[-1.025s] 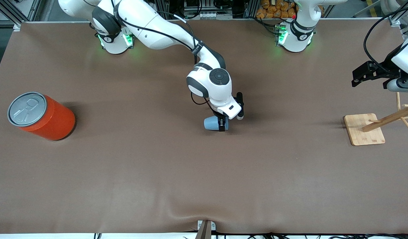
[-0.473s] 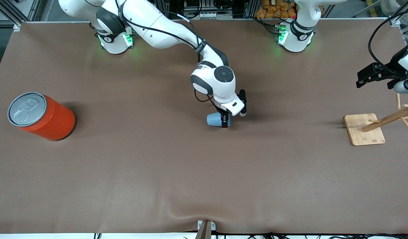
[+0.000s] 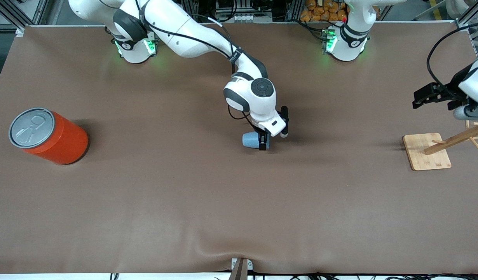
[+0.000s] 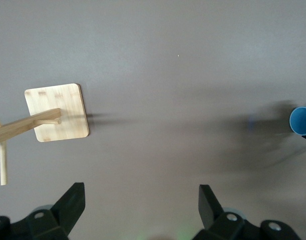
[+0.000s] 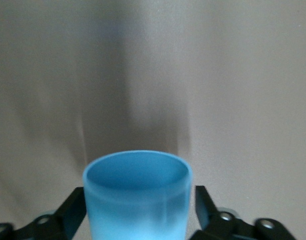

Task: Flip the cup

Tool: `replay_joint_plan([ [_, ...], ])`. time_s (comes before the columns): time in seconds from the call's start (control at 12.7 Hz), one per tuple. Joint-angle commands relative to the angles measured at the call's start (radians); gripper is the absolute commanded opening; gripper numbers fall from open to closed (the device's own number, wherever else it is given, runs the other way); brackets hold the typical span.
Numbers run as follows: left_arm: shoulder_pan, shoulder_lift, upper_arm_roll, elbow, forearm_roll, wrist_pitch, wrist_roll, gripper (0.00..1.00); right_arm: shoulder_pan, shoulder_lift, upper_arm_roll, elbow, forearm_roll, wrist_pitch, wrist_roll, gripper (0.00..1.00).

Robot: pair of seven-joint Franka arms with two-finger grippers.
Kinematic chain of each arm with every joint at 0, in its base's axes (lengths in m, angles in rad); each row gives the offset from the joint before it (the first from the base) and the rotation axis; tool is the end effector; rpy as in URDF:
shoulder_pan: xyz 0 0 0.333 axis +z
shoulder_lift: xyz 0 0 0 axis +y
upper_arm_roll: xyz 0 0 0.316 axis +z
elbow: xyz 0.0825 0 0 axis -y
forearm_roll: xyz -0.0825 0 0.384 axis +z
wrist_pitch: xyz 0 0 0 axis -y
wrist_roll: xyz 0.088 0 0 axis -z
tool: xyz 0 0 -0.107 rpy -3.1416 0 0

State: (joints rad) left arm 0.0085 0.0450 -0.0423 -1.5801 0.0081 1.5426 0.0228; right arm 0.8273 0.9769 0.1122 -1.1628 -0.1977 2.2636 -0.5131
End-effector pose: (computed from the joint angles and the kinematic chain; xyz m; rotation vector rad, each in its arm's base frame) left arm 0.5631 -0.0176 0.5926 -3.1310 0.0889 0.1292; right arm 0.4842 0.6079 0.2115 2.2480 2.1237 0.2196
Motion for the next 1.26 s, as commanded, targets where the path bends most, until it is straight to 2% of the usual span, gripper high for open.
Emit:
replay_joint_plan([
  [0.0,0.010,0.061,-0.002,0.020,-0.003,-0.007,0.017,1.00,0.003,0.023,-0.003,0.038,-0.023,-0.007,0.025,1.00],
  [0.32,0.008,0.203,0.007,0.022,-0.002,-0.006,0.000,1.00,-0.002,0.013,-0.003,0.038,-0.022,-0.018,0.024,1.00],
  [0.55,-0.011,0.246,-0.007,0.014,-0.040,-0.006,0.002,1.00,-0.020,-0.049,0.001,0.035,-0.012,-0.093,0.012,1.00],
  [0.79,-0.013,0.363,-0.013,0.009,-0.342,0.001,0.000,1.00,-0.023,-0.119,0.029,0.035,0.000,-0.231,0.005,1.00],
  [1.02,-0.034,0.504,-0.014,0.015,-0.535,0.039,0.016,1.00,-0.051,-0.188,0.049,0.038,0.023,-0.350,0.011,1.00],
  [1.18,-0.100,0.562,-0.015,0.008,-0.626,0.062,-0.004,1.00,-0.124,-0.246,0.049,0.038,0.061,-0.409,0.011,1.00],
])
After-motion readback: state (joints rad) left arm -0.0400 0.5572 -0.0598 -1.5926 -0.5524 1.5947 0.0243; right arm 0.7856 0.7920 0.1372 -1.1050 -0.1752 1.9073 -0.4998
